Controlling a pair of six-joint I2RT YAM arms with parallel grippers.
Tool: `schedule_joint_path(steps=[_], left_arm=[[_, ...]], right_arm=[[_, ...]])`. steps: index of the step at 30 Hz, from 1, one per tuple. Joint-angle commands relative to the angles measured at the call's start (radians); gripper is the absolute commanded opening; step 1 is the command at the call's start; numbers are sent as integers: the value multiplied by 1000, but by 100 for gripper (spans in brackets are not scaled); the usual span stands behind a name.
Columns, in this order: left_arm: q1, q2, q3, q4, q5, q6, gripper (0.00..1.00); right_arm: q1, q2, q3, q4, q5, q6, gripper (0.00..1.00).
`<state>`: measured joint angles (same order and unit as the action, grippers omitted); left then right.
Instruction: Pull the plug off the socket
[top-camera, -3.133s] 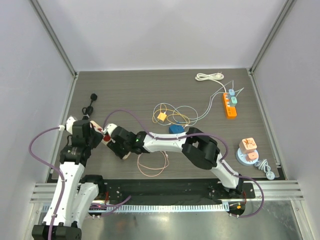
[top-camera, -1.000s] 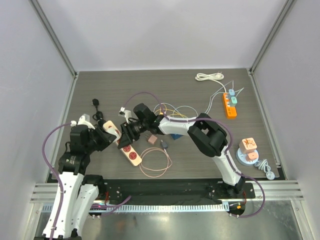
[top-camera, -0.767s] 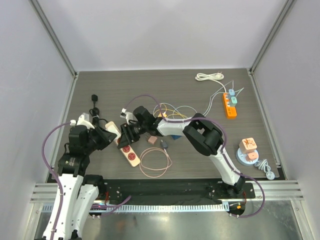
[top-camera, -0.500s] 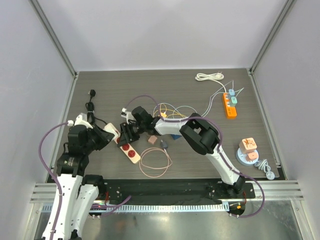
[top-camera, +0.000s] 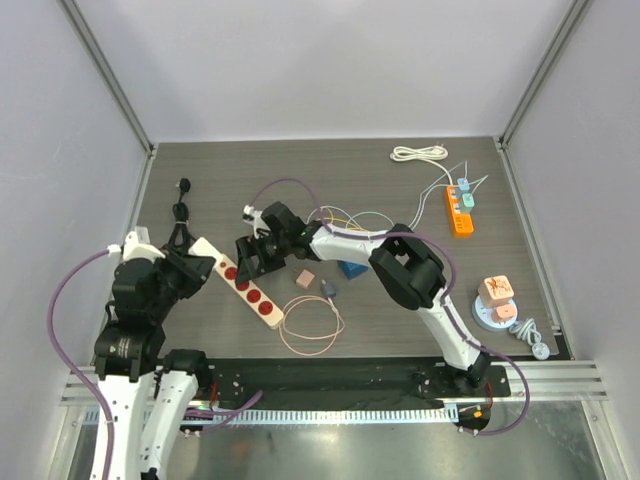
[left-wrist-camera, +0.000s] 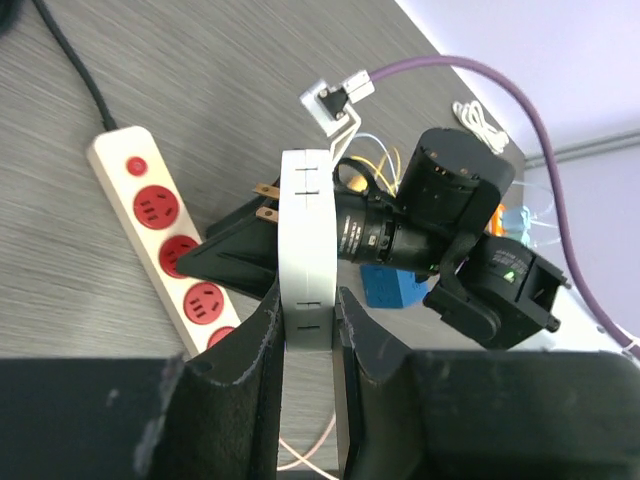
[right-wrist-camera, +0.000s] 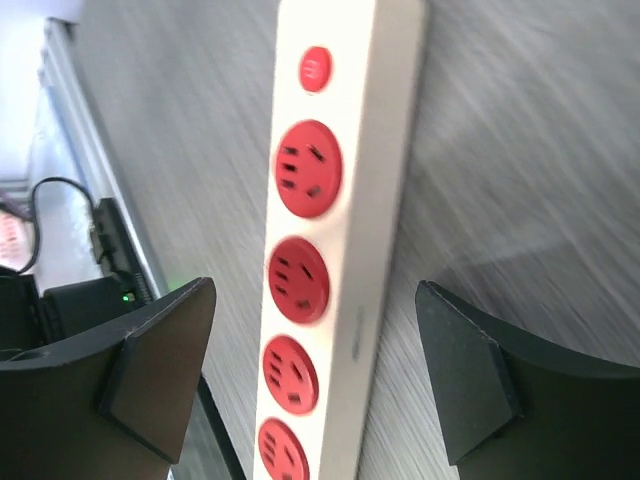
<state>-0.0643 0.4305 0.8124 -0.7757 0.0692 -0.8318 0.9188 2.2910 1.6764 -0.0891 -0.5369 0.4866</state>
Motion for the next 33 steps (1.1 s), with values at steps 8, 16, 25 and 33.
schedule_joint_path(steps=[8,16,25,33], left_arm=[[-6,234,-31,179,300,-30,0],[-267,591,-64,533,124,-99,0],[-330,1115,57,806,129,-105,4],[-368,1154,62,839,20,-46,75]], right_arm=[[-178,-416,-203,-133,357,10,91],[-287,-675,-524,-245,574,12,94],[-406,-973,-712,-380,740,21,100],[-471,-1010,-724,-541,884,26,100]])
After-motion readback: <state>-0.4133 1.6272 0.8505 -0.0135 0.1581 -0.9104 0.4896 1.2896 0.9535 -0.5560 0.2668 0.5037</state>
